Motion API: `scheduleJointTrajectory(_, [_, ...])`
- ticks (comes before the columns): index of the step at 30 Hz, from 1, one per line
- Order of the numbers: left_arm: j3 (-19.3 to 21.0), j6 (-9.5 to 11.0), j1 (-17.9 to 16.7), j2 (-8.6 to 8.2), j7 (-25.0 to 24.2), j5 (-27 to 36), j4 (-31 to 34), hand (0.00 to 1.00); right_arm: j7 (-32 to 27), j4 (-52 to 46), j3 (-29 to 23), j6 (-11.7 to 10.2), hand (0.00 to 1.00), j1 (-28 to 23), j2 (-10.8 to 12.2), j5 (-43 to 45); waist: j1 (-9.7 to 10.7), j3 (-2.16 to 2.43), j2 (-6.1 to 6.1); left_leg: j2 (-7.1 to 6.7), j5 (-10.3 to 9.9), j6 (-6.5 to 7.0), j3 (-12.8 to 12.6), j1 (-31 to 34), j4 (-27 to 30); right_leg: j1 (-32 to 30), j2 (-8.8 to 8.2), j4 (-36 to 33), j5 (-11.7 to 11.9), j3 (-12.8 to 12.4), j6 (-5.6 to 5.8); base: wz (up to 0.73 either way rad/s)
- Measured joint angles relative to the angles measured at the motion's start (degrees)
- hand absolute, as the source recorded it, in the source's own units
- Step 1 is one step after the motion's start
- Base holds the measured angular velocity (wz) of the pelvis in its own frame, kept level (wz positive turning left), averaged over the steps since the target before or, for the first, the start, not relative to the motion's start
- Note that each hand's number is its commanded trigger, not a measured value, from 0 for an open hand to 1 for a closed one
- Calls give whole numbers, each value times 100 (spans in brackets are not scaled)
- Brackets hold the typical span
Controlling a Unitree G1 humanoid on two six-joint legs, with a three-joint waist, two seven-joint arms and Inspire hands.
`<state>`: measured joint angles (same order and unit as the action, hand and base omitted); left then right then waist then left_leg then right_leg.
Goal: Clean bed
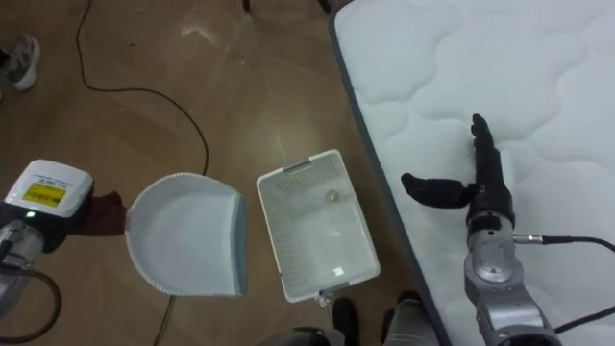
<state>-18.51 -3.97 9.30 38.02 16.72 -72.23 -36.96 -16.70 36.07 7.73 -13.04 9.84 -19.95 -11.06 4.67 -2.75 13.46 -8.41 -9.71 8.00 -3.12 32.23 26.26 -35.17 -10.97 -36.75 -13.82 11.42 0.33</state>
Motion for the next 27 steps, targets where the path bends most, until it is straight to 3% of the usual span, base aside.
scheduleJointTrajectory(4, [-206, -48, -27, 3, -77, 0, 55, 100, -89, 1, 34, -2, 0, -5, -13, 2, 0, 0, -2, -1, 3, 4, -1, 0, 9, 1, -14, -17, -4, 14, -2, 0])
scheduleJointTrajectory(11, [-232, -43, -29, 2, -149, 11, 186, 100, -135, -10, 131, -8, 0, -39, 13, -43, 47, 5, -70, -24, 5, 8, -26, -34, 26, 36, -47, -73, -57, 17, 4, 2])
scheduleJointTrajectory(22, [-40, 348, -71, -28, 300, 83, 385, 100, -56, -2, 190, -8, 0, -600, 38, -539, -27, 81, -380, 48, 0, 4, -32, -656, -128, 663, 97, 241, -79, -54, 11, -3])
scheduleJointTrajectory(24, [222, 409, -303, -166, 463, 184, 524, 100, 38, -4, 217, -6, 0, -724, 67, -545, -74, 85, -440, 133, -9, -9, -132, -864, -235, 851, 219, 445, 4, -157, 1, -40])
scheduleJointTrajectory(27, [543, 520, -606, -712, 698, 410, 553, 100, 51, -1, 195, 0, 0, -950, 94, -536, -247, 123, -540, 264, -27, -30, -354, -1267, -484, 1108, 432, 759, 148, -434, 3, -59])
